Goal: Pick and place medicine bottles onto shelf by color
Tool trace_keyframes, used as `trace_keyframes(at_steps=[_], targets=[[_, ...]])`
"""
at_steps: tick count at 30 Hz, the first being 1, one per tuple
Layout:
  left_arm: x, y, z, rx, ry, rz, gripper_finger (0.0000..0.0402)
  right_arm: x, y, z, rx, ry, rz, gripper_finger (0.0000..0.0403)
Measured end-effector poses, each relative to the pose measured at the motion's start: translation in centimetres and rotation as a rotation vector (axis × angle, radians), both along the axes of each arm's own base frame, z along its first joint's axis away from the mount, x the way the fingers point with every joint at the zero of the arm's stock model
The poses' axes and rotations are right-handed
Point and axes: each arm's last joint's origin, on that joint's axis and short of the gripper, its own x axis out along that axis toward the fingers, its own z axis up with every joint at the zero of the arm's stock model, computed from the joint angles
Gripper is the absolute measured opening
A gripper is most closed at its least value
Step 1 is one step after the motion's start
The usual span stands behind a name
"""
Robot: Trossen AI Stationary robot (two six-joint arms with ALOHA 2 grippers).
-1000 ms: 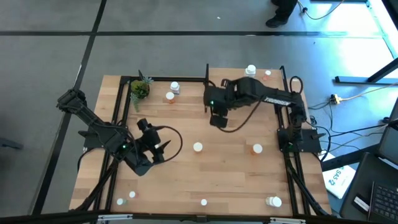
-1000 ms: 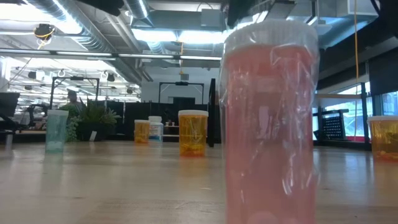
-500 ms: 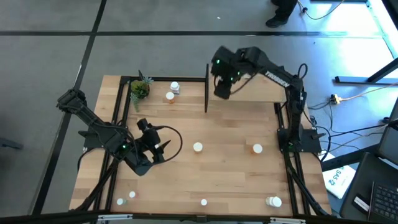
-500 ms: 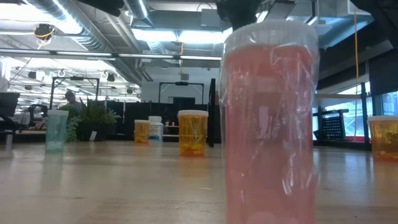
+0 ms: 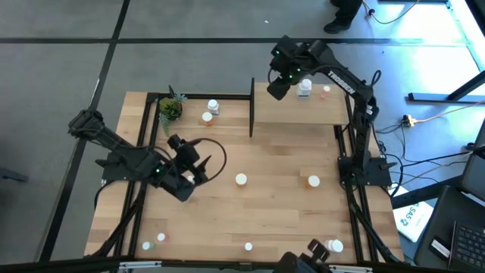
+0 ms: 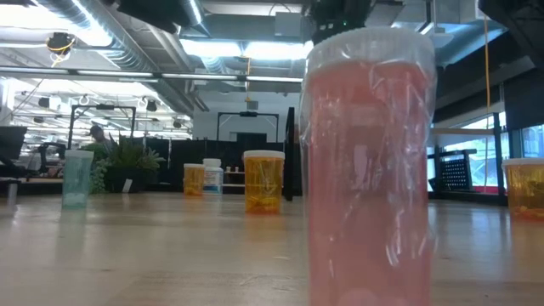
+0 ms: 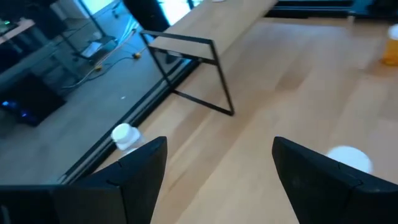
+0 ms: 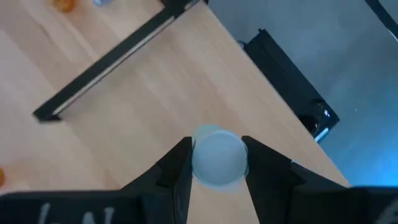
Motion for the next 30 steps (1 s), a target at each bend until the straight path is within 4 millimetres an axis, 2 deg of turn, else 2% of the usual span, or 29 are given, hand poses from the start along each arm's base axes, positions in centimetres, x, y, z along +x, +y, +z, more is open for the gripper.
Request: trace_keyframes(at_steps=[6,14,30], targets=[[0.5,1.2,0.0,-0.003,0.002,0.053,0.0286,0.2,-1.2,-1.5,-0.004,-0.003,-0.054,0.0130],[0.5,1.4,0.0,-0.002,0.006,0.061,0.0286,0.2,-2.0,-4.0,-0.051,0.097,-0.121,0.0130],[0.5,1.3,-0.1,-0.044,0.027,0.040,0.0286,0.2,-2.1,-4.1,-0.040,0.088,-0.130,0.0130]])
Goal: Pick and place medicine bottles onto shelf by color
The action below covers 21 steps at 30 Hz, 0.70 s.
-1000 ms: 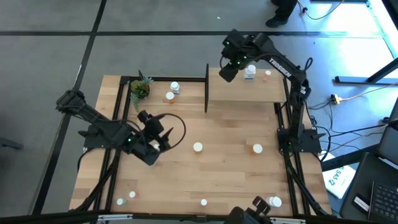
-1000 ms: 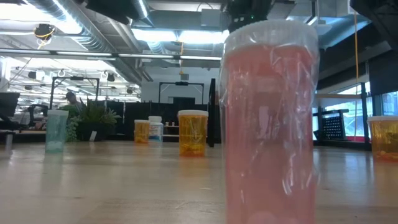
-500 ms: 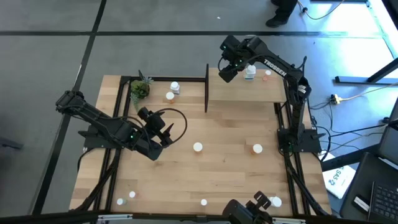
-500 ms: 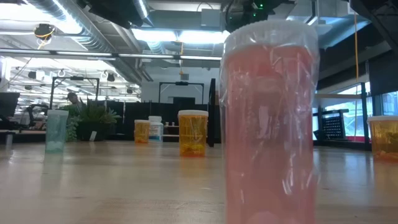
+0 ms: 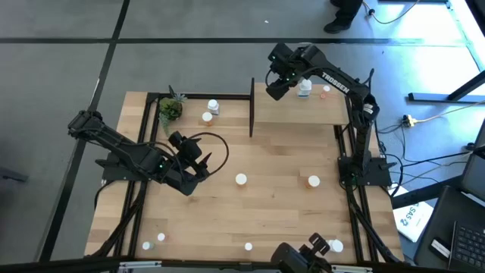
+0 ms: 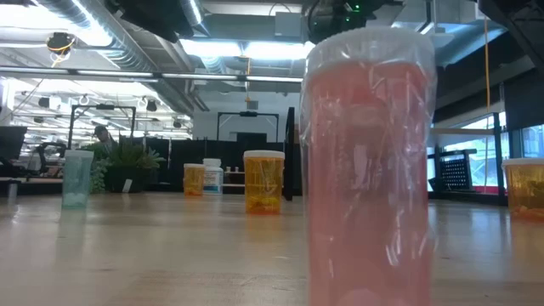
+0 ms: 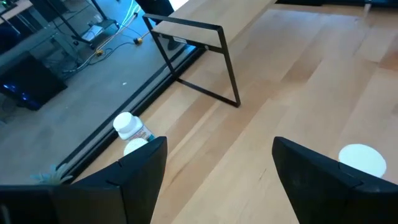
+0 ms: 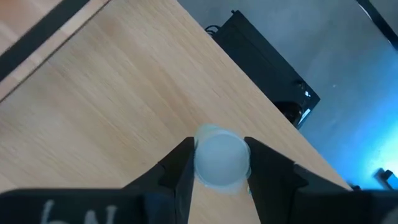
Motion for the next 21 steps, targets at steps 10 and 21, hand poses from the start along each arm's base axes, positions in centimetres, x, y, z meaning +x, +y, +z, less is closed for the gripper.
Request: trace_keyframes(at_steps=[10,21], targets=[[0.0,0.1,0.1,0.028,-0.013,0.014,0.0286,0.1,-0.1,-1.6,0.021,0.044,0.030,0.0130],[0.0,0.1,0.1,0.029,-0.013,0.013,0.0286,0.2,-0.2,-1.7,0.013,0.037,0.035,0.0130]])
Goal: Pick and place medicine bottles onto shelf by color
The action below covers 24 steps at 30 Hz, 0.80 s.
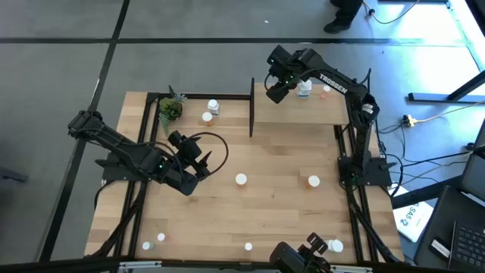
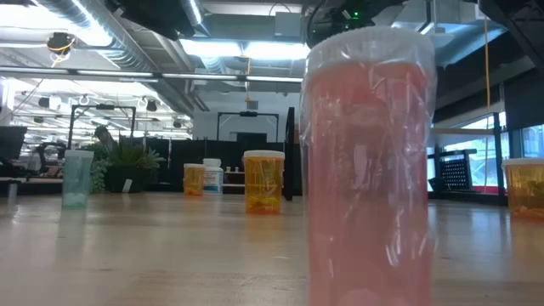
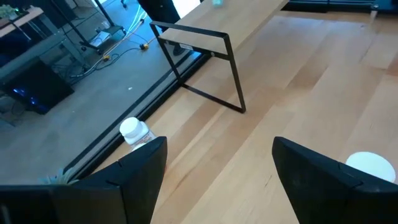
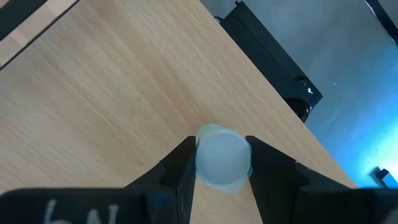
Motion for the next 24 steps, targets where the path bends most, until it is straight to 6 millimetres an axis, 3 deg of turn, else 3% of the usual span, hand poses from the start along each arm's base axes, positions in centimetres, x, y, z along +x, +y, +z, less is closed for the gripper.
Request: trace_keyframes(at_steps=[24], targets=[[0.01,0.00,-0.01,-0.003,0.002,-0.001,0.0286,0.15,-0.16,0.06,-0.014,-0.020,-0.005,0.0144]])
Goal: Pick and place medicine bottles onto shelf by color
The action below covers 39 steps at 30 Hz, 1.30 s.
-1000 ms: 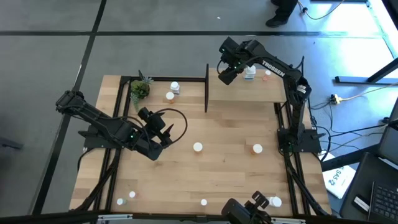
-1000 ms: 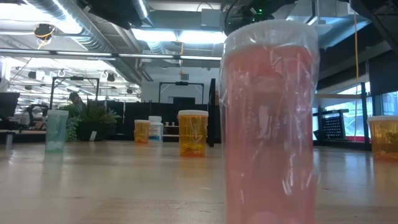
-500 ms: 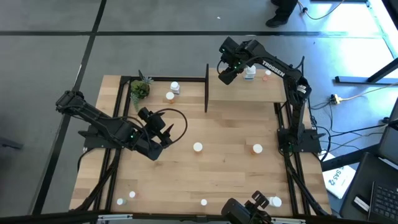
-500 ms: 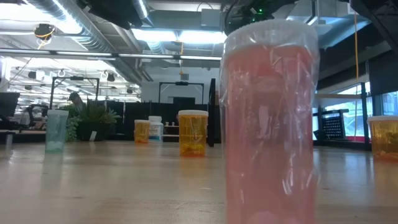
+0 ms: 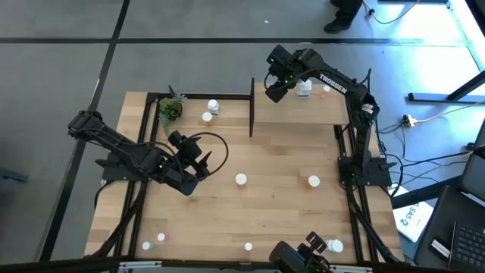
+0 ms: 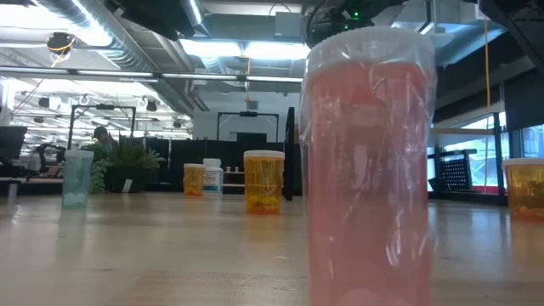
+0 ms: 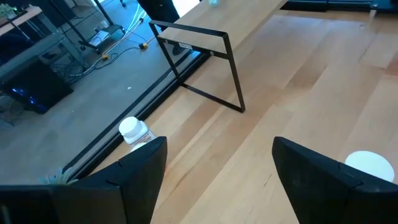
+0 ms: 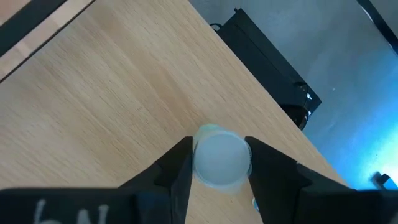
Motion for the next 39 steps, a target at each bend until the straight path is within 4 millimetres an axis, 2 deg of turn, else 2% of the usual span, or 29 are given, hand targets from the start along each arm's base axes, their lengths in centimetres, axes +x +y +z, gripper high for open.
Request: trace_keyframes(at_steps=[9,27,39], targets=[[0.0,0.0,0.0,0.000,0.000,0.000,0.0286,0.0,0.0,0.0,0.000,0.000,-0.001,0.0162],[0.0,0.0,0.0,-0.003,0.001,-0.001,0.0286,-0.1,-0.1,0.1,-0.053,0.042,-0.018,0.0163],[0.0,0.0,0.0,-0.005,0.000,0.000,0.0286,-0.3,0.0,2.3,-0.089,-0.005,-0.019,0.0163]])
